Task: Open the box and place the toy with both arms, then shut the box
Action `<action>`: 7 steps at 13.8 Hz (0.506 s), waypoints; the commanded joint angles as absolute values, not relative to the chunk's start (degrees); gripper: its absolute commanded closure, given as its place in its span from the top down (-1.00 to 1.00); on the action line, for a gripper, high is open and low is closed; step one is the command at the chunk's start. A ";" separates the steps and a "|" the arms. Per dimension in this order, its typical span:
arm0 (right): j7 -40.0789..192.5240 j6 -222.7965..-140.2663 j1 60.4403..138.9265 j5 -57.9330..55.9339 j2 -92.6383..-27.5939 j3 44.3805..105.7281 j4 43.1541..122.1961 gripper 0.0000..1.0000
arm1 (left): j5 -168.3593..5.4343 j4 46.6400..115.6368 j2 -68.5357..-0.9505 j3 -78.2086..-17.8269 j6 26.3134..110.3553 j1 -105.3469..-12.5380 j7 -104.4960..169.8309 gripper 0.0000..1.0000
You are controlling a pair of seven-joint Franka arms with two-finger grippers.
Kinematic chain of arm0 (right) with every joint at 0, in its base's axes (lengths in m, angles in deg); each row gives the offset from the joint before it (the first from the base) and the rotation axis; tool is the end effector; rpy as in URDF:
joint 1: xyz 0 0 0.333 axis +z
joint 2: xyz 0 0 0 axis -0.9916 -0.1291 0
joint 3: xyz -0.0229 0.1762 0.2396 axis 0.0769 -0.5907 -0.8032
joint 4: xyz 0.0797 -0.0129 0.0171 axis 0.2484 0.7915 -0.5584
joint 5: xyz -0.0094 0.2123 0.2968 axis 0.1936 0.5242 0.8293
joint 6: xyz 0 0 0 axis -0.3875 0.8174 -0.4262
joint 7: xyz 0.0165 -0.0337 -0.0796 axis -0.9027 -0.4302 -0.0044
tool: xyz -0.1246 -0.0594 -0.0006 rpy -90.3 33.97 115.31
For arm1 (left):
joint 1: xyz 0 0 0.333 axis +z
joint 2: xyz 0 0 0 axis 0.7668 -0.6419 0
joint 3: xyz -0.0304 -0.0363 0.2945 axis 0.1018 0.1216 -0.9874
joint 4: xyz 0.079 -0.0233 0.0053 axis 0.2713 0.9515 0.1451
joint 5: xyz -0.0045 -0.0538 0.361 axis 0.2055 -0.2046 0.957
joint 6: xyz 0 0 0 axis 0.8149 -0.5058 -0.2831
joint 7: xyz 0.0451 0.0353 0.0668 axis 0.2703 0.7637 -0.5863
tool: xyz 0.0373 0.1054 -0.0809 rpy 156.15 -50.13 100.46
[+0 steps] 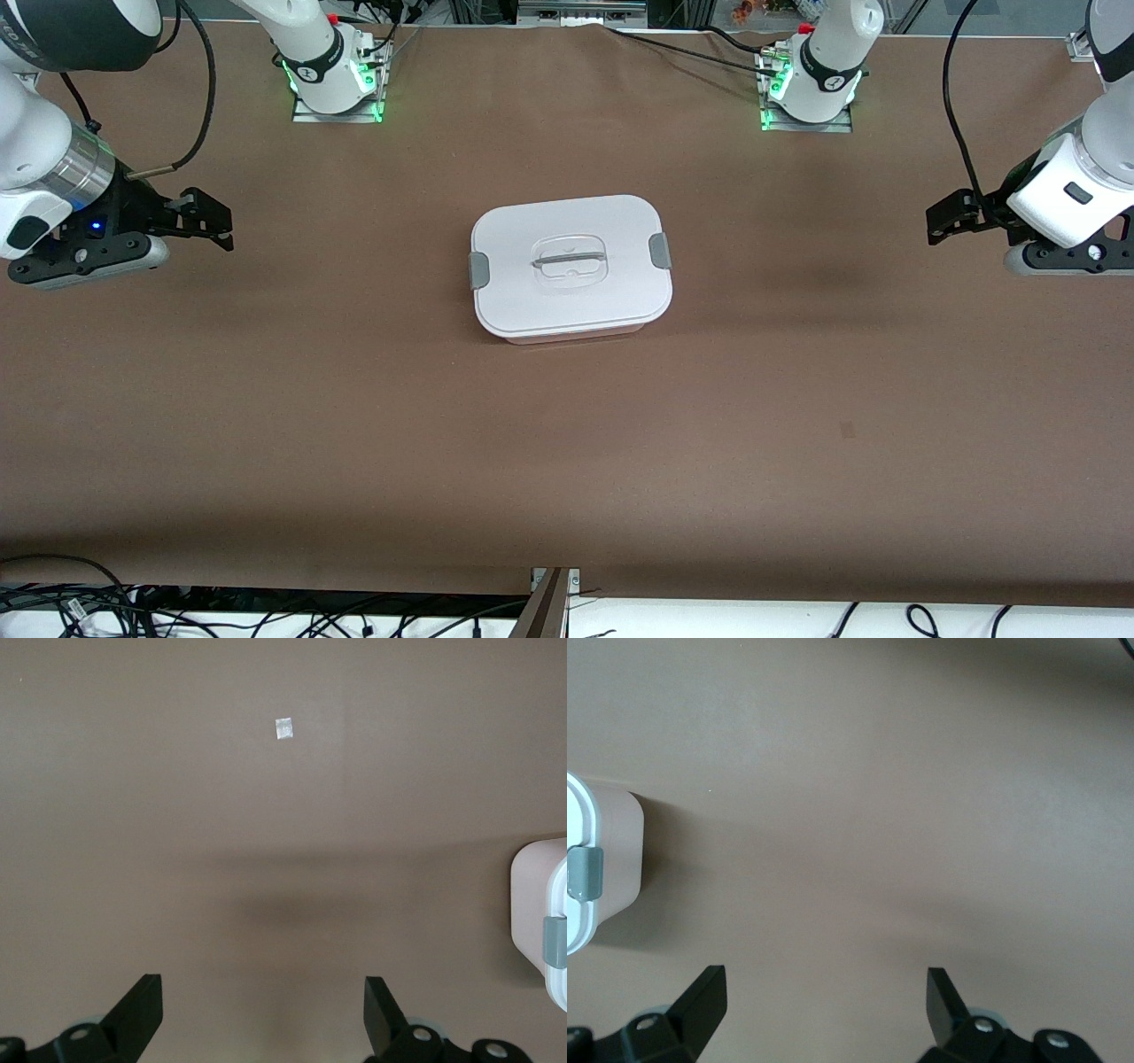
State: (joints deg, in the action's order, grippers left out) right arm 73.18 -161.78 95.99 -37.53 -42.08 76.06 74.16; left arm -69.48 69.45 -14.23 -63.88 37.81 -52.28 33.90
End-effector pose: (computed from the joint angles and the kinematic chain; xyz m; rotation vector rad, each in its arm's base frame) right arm 0.5559 0.0711 0.5304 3.1109 0.4099 -0.0034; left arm 0.5386 -0.0348 0.5399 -3.0787 -0.0174 0.1699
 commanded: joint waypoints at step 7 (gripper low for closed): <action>73.87 -161.27 95.33 -37.49 -42.45 75.58 73.04 1.00 | -76.60 70.47 -14.30 -66.78 37.66 -49.55 33.41 1.00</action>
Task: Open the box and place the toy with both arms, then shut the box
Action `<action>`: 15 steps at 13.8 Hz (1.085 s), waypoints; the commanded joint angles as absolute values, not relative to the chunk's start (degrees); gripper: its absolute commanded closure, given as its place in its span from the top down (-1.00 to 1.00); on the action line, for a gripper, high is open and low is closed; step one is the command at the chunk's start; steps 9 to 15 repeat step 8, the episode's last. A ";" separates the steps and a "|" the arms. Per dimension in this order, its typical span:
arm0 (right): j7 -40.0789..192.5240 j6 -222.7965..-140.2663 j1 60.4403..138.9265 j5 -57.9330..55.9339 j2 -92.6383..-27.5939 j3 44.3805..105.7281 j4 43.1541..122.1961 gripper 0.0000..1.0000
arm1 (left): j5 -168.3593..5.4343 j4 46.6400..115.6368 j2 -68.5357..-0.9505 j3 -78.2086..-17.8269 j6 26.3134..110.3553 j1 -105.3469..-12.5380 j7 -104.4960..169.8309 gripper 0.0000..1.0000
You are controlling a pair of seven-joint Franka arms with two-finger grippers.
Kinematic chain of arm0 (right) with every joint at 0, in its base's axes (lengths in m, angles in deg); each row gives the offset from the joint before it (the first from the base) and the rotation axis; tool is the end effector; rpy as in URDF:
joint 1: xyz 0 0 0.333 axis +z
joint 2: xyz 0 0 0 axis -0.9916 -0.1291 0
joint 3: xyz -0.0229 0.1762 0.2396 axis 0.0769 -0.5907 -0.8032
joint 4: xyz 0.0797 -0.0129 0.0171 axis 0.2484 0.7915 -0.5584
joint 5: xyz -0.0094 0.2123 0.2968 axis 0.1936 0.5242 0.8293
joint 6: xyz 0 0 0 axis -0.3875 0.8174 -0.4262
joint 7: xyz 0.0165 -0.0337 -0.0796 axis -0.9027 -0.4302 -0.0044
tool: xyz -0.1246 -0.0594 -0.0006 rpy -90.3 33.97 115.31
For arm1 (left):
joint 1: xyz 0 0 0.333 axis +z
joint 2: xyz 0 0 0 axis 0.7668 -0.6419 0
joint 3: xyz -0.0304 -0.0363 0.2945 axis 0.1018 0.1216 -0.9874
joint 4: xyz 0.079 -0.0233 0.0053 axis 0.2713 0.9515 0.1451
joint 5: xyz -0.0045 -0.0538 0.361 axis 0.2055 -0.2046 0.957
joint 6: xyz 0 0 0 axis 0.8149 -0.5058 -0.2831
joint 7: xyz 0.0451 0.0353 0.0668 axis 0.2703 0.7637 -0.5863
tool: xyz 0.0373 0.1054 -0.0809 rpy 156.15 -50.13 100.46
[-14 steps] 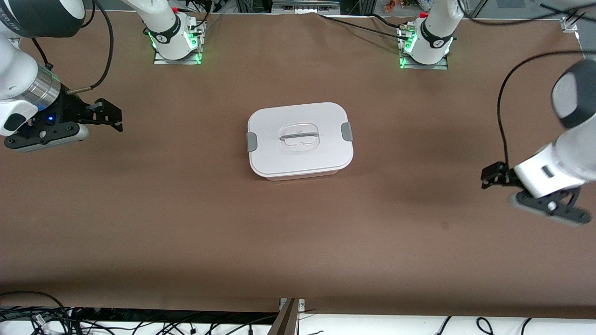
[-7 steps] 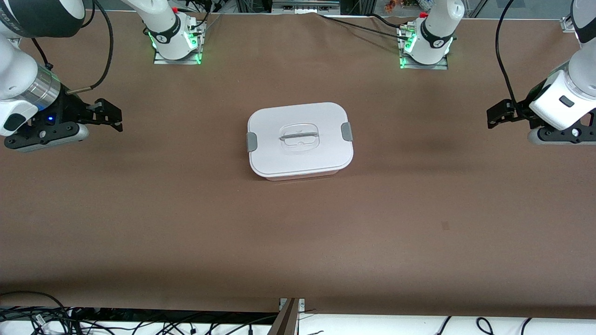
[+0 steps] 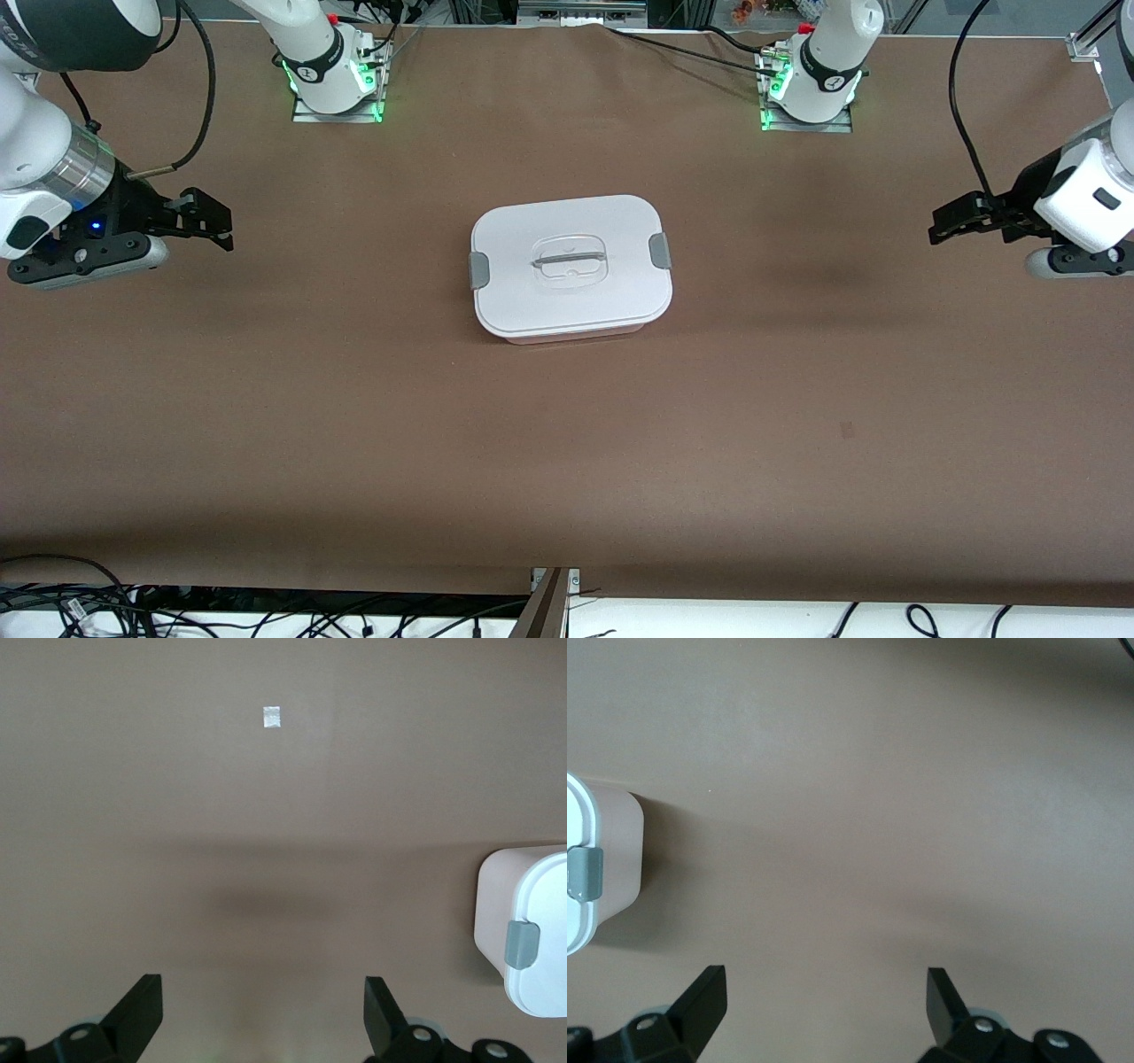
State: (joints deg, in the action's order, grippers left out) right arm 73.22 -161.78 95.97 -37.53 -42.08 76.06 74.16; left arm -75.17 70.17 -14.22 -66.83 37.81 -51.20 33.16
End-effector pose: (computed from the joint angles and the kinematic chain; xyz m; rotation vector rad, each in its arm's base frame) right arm 0.5559 0.0710 0.5304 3.1111 0.4083 -0.0034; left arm 0.5385 -0.0121 0.5345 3.0927 0.1460 -0.2011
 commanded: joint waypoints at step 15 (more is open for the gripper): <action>73.87 -161.27 95.33 -37.49 -42.45 75.58 73.04 1.00 | -76.34 68.88 -15.98 -66.26 37.39 -50.42 33.23 1.00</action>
